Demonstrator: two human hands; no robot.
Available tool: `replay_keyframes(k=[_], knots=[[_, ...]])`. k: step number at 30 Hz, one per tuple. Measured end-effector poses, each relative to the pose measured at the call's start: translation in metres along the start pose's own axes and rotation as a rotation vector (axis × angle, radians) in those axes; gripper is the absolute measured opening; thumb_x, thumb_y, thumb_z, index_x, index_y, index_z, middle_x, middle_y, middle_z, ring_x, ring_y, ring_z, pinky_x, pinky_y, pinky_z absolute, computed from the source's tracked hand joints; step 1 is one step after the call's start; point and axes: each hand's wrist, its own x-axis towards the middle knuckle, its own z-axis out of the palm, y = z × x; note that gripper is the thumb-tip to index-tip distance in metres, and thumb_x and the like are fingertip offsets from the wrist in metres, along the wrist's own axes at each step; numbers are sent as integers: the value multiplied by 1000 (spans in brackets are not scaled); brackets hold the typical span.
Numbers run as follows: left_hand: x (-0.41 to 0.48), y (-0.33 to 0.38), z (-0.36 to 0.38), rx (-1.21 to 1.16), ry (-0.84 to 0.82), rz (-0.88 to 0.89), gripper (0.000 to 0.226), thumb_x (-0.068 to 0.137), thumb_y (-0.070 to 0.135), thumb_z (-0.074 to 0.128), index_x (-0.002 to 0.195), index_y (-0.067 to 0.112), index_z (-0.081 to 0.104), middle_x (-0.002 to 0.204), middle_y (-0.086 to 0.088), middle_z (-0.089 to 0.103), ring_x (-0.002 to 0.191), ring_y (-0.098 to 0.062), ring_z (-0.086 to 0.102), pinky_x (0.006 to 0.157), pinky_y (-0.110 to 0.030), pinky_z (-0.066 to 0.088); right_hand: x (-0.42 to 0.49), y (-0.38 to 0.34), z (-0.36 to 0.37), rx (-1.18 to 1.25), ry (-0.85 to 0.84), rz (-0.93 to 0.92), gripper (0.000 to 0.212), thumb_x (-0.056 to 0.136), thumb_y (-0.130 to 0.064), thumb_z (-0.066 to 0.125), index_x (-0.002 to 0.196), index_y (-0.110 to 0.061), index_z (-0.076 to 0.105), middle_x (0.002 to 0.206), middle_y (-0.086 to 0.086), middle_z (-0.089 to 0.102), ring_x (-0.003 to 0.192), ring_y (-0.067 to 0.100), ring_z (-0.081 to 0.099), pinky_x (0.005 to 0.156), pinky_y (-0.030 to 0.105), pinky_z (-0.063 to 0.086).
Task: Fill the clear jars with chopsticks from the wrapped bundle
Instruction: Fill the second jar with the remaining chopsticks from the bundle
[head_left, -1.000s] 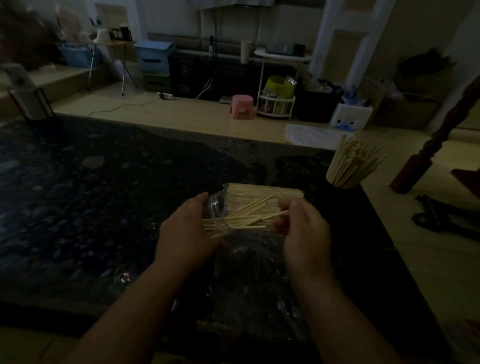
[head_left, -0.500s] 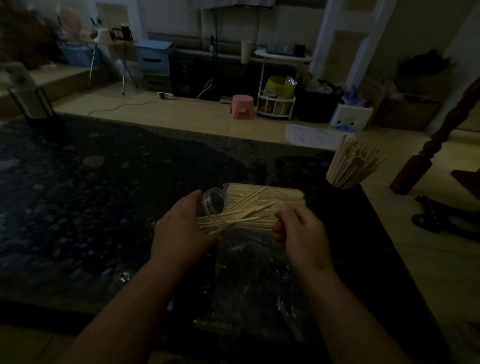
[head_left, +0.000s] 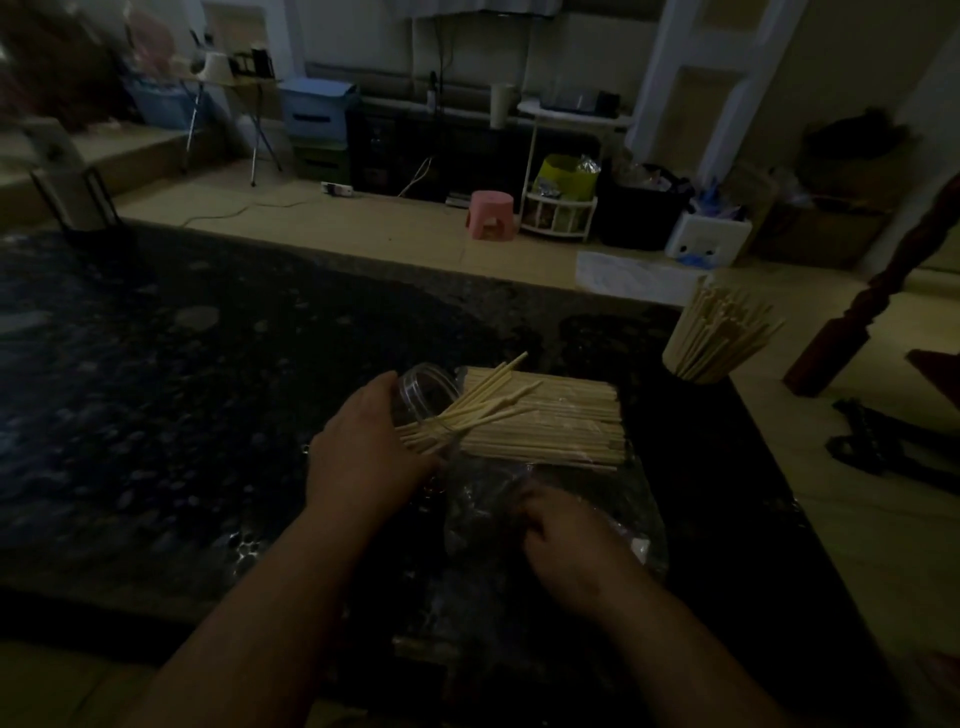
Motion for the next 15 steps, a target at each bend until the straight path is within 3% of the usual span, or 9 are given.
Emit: replay_keyframes(k=[3, 6, 8, 11, 15], knots=[[3, -2, -2, -26, 2, -15, 104, 57, 50, 85, 145, 29, 34, 142, 0, 48, 125, -23, 50, 102, -46, 44, 3, 4, 13, -28, 18, -19, 53, 93, -14, 45, 145, -22, 40, 155, -6, 28, 141, 13, 28, 116, 19, 15], [6, -2, -3, -36, -4, -23, 107, 55, 47, 87, 146, 29, 33, 143, 0, 47, 126, -23, 49, 103, -48, 43, 14, 7, 22, -63, 21, 56, 59, 97, -23, 45, 152, -19, 22, 159, -1, 18, 145, 14, 18, 119, 24, 10], [8, 0, -2, -41, 0, -30, 109, 55, 44, 89, 146, 28, 33, 143, -1, 48, 127, -24, 49, 103, -49, 43, 24, 9, 27, -78, 66, 95, 59, 97, -26, 45, 151, -17, 24, 157, 3, 23, 143, 18, 23, 119, 30, 16], [9, 3, -2, -44, 9, -44, 108, 55, 44, 89, 146, 28, 32, 143, -1, 47, 127, -24, 49, 103, -50, 42, 39, 6, 25, -86, 113, 146, 50, 95, -23, 47, 144, -17, 36, 149, 6, 36, 135, 23, 37, 114, 28, 25], [12, 2, -2, -55, 9, -48, 108, 54, 44, 89, 146, 29, 33, 142, -1, 49, 126, -25, 49, 103, -49, 43, 66, -2, 13, -318, -4, 280, 40, 96, -25, 52, 134, -15, 44, 138, 11, 46, 124, 29, 48, 100, 34, 40]])
